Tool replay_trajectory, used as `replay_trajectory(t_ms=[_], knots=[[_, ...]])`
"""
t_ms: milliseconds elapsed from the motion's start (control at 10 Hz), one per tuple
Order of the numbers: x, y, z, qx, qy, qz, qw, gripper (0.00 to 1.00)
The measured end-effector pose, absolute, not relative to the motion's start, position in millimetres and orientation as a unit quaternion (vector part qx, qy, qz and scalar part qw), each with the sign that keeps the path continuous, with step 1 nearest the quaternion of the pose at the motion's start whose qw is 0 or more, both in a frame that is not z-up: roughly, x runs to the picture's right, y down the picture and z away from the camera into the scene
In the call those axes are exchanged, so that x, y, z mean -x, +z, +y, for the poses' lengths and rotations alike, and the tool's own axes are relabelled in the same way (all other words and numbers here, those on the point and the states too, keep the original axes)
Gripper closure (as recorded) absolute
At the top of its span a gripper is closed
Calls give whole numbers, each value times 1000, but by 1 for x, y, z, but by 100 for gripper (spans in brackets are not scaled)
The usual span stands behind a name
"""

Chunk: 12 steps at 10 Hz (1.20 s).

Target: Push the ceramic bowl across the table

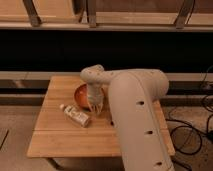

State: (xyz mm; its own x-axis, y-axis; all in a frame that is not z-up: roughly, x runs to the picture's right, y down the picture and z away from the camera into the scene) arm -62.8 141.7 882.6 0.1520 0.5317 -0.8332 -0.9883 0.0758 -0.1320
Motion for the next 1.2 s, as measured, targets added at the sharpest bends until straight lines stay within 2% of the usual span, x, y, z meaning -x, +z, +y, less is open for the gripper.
replay_trajectory(t_ms=[200, 500, 700, 1000, 1200], knots=[[73, 908, 127, 366, 548, 250, 710, 100], [59, 940, 89, 318, 539, 165, 762, 100], [45, 946, 62, 287, 528, 130, 788, 100], [27, 935, 19, 258, 540, 81, 797, 100], [37, 906, 11, 265, 547, 60, 792, 100]])
